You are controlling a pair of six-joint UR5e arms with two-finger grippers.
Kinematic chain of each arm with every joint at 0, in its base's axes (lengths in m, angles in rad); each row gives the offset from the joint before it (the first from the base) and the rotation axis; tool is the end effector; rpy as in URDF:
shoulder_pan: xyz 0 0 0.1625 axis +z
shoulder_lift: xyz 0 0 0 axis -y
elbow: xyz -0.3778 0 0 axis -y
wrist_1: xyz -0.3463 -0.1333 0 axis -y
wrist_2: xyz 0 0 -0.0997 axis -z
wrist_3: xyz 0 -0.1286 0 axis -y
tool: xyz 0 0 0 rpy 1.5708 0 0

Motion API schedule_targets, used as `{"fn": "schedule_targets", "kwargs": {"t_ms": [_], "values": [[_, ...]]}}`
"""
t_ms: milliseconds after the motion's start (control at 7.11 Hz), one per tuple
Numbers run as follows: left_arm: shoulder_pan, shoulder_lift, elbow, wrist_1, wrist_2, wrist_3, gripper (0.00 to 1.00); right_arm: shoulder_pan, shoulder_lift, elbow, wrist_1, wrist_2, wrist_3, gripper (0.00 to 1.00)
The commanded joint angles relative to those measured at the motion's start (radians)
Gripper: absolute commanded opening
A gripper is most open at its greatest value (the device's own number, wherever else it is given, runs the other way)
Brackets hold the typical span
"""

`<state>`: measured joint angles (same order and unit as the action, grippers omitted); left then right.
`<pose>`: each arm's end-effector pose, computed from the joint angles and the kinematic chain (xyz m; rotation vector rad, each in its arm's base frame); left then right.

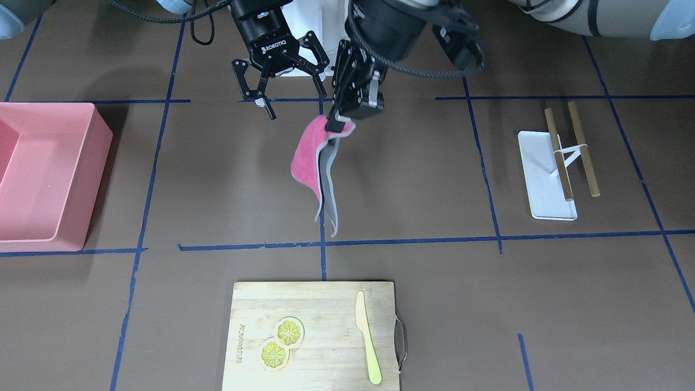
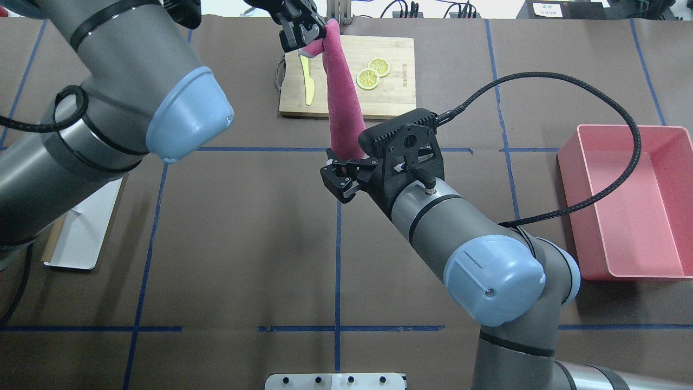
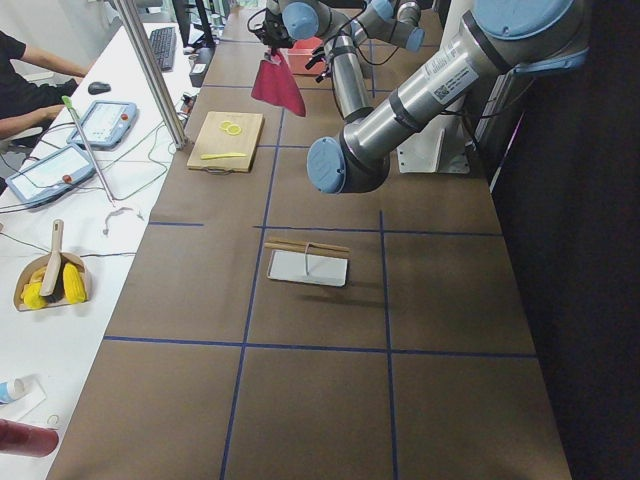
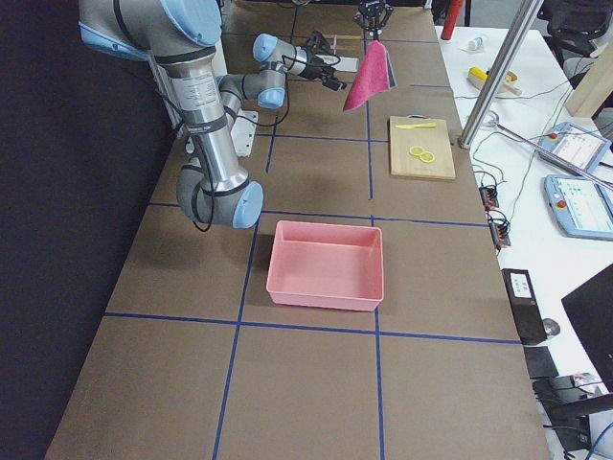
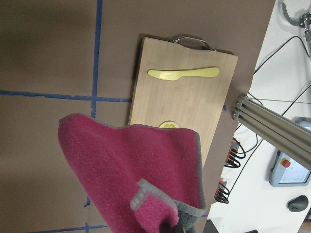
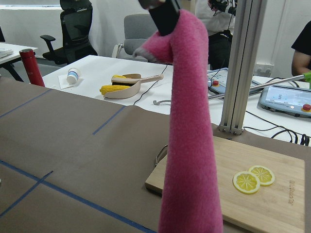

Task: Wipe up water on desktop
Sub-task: 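Carry the cloth toward the right gripper while the right gripper reaches to grasp it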

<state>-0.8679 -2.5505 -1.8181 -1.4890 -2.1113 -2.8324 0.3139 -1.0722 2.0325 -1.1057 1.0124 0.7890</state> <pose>0.3186 -0.4798 0.0017 -0.7727 1.1229 -1.5310 -0.4148 -0.3465 0.1277 1.1047 -0.9355 0.0146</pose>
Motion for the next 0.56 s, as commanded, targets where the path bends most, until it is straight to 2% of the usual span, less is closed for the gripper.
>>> {"fn": "schedule_targets", "kwargs": {"t_ms": [0,422], "values": [[0.055,0.001,-0.072,0.055,0.004,-0.045,0.00,0.001,0.001,0.000,0.003,-0.001,-0.001,0.99],[0.083,0.001,-0.070,0.050,0.017,-0.055,0.00,-0.002,0.006,-0.002,0.012,0.000,0.001,0.98]]}}
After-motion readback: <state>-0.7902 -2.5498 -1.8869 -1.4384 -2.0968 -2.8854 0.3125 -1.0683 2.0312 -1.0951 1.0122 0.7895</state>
